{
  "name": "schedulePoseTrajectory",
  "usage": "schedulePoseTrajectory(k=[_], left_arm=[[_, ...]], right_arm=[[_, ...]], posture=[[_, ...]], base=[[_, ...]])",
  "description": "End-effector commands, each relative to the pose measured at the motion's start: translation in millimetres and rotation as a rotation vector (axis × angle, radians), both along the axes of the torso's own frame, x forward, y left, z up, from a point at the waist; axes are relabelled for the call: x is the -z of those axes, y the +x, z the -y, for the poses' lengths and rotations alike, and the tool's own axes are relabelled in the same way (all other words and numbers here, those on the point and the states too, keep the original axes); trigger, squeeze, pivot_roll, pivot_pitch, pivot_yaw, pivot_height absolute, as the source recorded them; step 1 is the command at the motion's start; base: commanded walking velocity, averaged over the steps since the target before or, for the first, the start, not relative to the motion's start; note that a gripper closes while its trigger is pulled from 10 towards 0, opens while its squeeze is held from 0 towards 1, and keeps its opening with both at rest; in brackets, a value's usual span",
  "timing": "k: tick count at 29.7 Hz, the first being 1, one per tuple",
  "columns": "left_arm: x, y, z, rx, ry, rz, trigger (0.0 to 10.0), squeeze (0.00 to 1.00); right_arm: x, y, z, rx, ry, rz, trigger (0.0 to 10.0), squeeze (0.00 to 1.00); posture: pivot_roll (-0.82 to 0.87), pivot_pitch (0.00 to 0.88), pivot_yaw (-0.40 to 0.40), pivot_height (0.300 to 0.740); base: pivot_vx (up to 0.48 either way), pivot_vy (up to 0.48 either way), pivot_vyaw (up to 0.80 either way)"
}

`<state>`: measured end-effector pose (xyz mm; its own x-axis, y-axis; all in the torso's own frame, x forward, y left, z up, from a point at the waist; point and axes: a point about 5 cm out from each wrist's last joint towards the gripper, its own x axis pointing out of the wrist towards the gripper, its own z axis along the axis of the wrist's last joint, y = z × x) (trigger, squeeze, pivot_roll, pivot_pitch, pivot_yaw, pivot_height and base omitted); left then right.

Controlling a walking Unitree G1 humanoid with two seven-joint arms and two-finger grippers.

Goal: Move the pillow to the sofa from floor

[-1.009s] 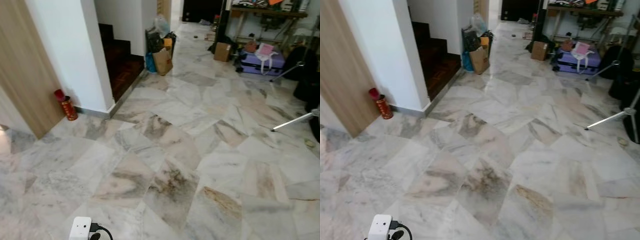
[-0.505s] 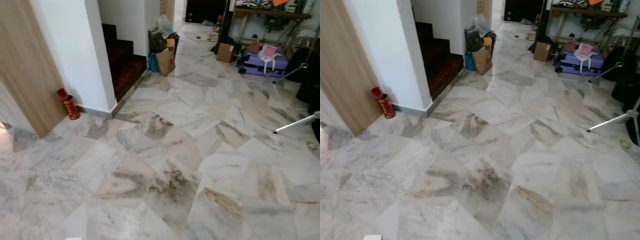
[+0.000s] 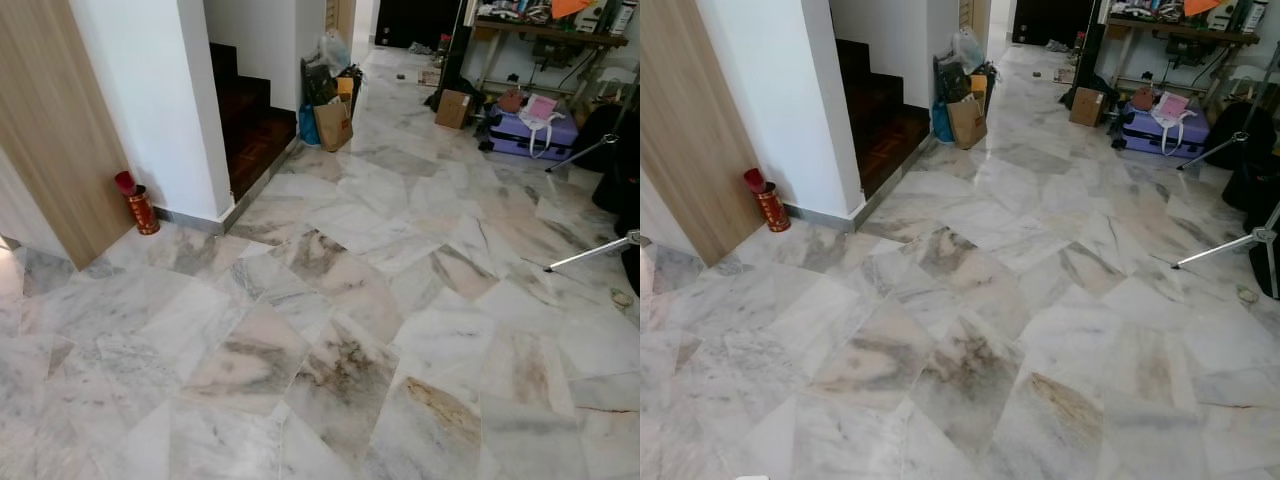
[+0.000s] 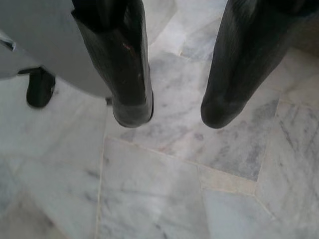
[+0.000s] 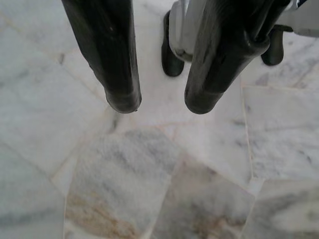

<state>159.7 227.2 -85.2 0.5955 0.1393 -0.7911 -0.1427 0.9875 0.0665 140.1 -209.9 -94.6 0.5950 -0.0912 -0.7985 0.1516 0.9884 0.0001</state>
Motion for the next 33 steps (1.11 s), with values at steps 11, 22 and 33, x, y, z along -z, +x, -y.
schedulePoseTrajectory(k=[11, 22, 33], left_arm=[[0, -1.4, -5.0, 0.031, 0.010, -0.026, 10.0, 0.00], [1, 0.2, 1.4, 0.037, -0.004, -0.029, 10.0, 0.00], [5, -3.3, 14.9, 0.028, -0.036, -0.046, 10.0, 0.00]], right_arm=[[7, -5.9, -21.9, 0.043, 0.028, -0.056, 10.0, 0.00], [7, -4.7, -22.2, 0.011, 0.006, -0.064, 10.0, 0.00], [5, -3.7, -14.3, -0.018, -0.021, -0.063, 10.0, 0.00]], posture=[[-0.06, 0.046, 0.040, 0.740], [-0.07, 0.043, 0.022, 0.740], [-0.07, 0.035, -0.016, 0.740]], base=[[0.000, 0.000, 0.80], [0.000, 0.000, 0.80], [0.000, 0.000, 0.80]])
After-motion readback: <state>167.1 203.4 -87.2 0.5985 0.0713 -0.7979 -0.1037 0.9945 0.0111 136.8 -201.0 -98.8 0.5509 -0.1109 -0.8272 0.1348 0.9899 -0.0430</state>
